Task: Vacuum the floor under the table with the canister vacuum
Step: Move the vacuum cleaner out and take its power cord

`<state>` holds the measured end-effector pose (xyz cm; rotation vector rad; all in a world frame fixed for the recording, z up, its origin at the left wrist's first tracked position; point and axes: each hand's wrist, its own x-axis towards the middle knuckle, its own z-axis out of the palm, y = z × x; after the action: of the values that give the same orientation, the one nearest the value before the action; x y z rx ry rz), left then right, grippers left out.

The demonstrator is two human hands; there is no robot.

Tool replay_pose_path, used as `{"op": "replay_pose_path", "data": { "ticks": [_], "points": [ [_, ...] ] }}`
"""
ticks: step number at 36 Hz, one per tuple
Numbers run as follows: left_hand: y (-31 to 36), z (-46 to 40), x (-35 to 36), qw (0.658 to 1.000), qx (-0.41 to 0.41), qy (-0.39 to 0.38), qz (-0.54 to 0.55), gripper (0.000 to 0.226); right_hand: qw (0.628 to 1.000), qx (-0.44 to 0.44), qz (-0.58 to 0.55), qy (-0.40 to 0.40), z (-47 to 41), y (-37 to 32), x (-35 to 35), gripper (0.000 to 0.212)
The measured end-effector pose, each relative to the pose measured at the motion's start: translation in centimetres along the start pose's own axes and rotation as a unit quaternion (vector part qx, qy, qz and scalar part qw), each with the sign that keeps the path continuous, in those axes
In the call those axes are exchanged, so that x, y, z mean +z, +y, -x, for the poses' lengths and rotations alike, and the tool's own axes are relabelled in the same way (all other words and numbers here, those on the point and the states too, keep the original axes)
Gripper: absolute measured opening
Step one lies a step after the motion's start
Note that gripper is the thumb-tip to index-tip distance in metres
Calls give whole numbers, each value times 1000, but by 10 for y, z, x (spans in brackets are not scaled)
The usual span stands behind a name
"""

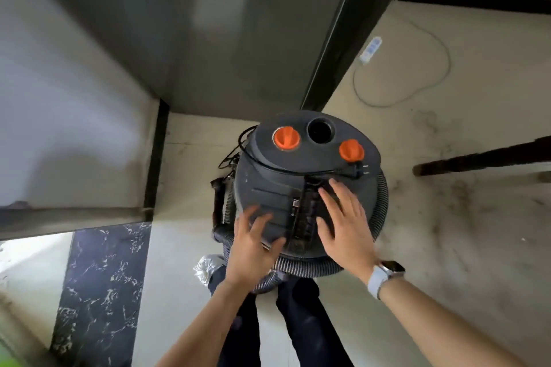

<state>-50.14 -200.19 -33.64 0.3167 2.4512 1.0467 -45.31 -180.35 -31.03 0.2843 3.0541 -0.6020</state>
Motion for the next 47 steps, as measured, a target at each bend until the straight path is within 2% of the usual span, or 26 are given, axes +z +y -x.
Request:
{"op": "replay_pose_path", "data": {
  "ticks": [3, 6, 8, 10, 14, 19, 23, 28, 34, 38, 47],
  "points": [
    [16, -18, -3, 996, -35, 64, 42, 65, 982, 160, -102, -4, 4, -7, 4, 68],
    [29, -48, -5, 995, -57, 73, 42, 82, 917, 282, -275, -62, -13, -19, 6, 79],
    [38, -72, -7, 995, -55, 68, 54, 86, 877, 348, -330, -42, -30, -20, 9, 62],
    [48, -93, -8, 995, -54, 46, 71, 85, 861, 382, -335, -27, -43, -16, 6, 39],
    [52, -120, -2, 997, -26, -20, 69, 71, 880, 372, -295, -22, -46, -4, 6, 33],
    [58, -120, 13, 998, -6, -35, 55, 60, 884, 371, -284, -13, -38, 10, 2, 33],
    [65, -110, 17, 997, 9, -50, 56, 64, 888, 376, -265, -3, -27, 16, 0, 31],
    [74, -106, 20, 992, 10, -108, 62, 70, 889, 391, -238, 11, -19, 27, -6, 36],
    [78, -112, 29, 987, 54, -151, 28, 74, 882, 417, -218, 32, -11, 45, -12, 37],
    [89, -122, 40, 982, 51, -180, 14, 75, 883, 422, -199, 45, -10, 59, -16, 37],
    [129, -143, 60, 969, 66, -236, 19, 77, 894, 404, -183, 63, -16, 105, -32, 30]
  ]
}}
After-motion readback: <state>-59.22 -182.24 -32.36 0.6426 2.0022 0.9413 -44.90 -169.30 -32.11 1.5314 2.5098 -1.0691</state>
